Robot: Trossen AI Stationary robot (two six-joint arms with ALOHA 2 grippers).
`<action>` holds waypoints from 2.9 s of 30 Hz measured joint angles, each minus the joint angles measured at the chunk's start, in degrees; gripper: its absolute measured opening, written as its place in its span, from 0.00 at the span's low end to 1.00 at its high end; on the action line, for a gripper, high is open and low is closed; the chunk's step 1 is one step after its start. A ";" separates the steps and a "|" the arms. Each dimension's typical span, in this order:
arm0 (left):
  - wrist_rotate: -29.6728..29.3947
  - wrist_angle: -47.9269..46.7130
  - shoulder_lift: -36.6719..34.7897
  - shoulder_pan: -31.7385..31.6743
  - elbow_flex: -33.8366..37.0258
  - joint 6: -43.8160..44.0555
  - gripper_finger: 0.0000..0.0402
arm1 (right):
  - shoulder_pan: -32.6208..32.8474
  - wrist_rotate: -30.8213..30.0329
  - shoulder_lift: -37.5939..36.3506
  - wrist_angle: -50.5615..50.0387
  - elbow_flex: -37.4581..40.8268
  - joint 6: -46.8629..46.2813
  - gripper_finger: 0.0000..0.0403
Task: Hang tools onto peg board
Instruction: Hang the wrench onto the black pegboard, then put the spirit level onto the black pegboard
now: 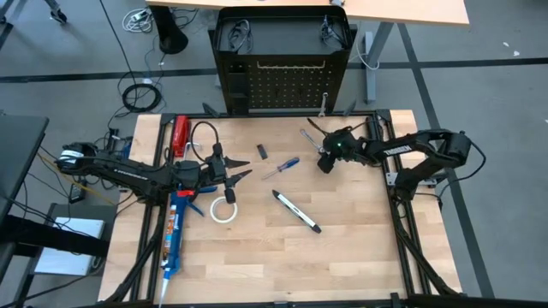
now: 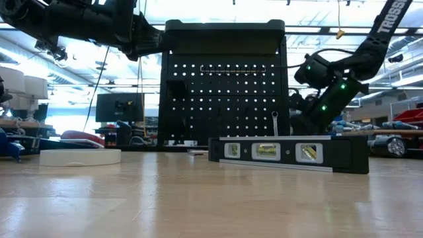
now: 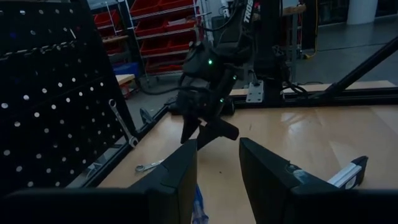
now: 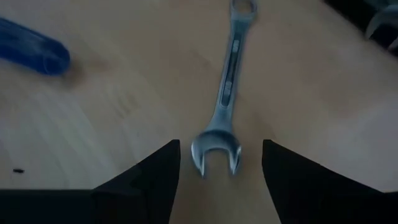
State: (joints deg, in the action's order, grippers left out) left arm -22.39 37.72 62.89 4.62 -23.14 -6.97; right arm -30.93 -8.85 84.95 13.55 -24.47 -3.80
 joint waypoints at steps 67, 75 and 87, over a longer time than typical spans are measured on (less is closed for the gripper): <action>9.90 29.66 23.85 3.76 0.02 11.45 0.31 | 12.81 0.99 -0.47 -24.57 -21.40 -5.49 0.00; 10.01 29.45 23.82 3.74 0.02 10.19 0.31 | 12.32 0.55 -5.02 -28.24 -22.34 -7.98 0.07; 9.99 27.48 23.78 3.74 0.02 10.40 0.31 | 9.63 -10.42 7.03 -23.28 -22.28 -11.08 0.50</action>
State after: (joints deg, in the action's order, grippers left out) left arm -12.40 65.20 86.67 8.36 -23.11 3.43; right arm -21.30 -19.27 91.98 -9.73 -46.74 -14.87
